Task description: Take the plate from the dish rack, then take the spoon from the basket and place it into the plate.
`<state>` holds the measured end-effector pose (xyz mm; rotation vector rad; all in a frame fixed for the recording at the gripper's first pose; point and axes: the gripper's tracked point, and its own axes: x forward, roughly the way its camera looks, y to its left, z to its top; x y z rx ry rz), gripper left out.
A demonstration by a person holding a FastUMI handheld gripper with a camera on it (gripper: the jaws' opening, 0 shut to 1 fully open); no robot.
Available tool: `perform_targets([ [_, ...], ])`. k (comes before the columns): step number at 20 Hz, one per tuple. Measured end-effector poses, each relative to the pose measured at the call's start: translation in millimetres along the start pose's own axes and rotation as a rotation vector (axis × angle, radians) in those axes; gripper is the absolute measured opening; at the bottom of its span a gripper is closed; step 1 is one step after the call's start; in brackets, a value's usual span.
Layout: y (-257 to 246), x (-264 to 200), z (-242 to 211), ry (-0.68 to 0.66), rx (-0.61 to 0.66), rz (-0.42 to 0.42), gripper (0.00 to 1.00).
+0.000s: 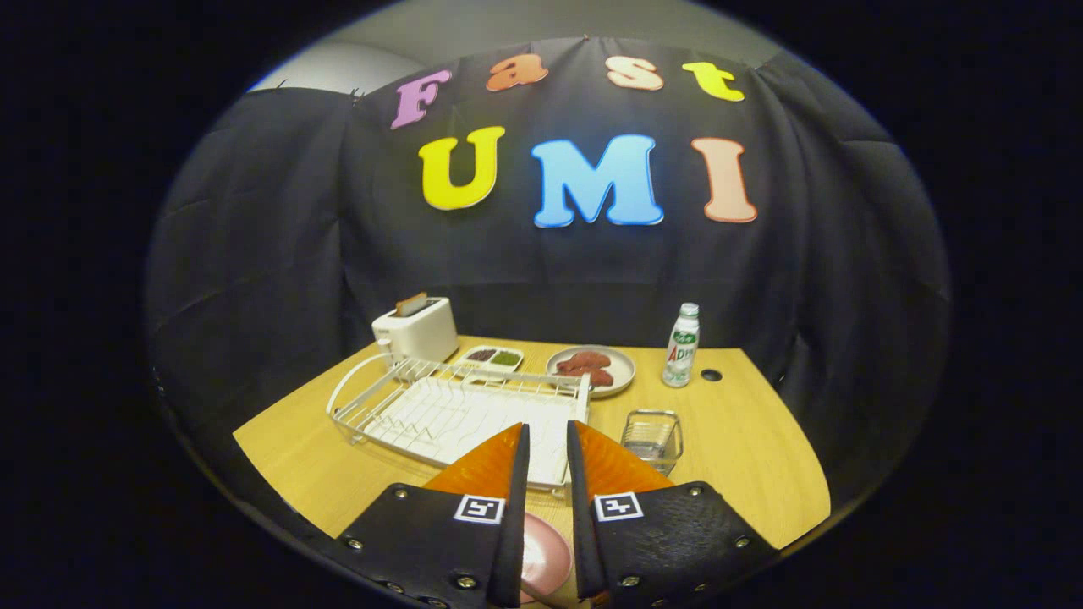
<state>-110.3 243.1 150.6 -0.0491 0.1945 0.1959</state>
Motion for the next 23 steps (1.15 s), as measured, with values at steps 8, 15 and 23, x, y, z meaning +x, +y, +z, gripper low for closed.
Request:
perform_targets([
  [8, -34.1, -13.6, 84.9, -0.146, 0.015, -0.095, 0.24],
  [15, -54.6, -12.1, 93.0, -0.202, -0.017, -0.120, 0.98],
  [23, -121.6, 3.0, 54.7, -0.193, 0.014, -0.150, 0.98],
])
